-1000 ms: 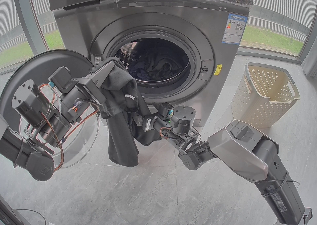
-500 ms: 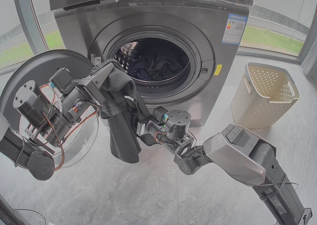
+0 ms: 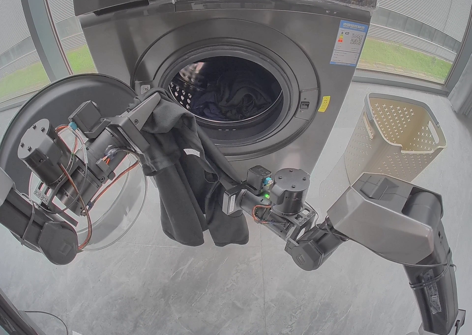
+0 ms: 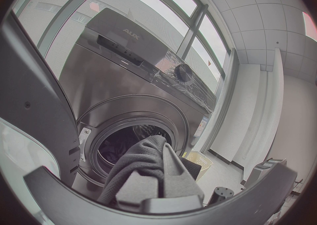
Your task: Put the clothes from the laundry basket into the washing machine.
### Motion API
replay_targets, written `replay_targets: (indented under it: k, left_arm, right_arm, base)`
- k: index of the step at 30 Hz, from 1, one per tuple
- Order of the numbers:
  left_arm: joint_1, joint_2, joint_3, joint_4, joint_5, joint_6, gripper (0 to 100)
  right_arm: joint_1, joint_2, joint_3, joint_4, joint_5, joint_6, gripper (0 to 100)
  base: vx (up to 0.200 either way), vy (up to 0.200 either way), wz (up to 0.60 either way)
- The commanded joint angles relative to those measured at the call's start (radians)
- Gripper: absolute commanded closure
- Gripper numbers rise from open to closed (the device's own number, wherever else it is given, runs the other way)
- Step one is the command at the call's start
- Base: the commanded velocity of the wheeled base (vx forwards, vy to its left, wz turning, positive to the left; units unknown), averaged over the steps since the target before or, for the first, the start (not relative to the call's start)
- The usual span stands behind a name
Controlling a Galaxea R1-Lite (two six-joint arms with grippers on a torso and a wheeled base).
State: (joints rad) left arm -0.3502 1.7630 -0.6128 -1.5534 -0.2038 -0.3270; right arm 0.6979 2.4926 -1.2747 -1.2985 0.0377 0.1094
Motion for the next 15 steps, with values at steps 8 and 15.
replay_targets:
  k: [8, 15]
  left_arm:
    - [-0.015, -0.013, 0.007, -0.004, -0.002, 0.002, 100]
    - [-0.018, -0.014, -0.001, -0.005, 0.004, 0.002, 100]
  right_arm:
    - [-0.009, -0.064, 0.066, 0.001, 0.007, -0.019, 0]
    - [0.015, -0.075, 0.205, 0.005, 0.007, -0.036, 0]
  base:
    - [0.0, 0.0, 0.0]
    - [0.0, 0.0, 0.0]
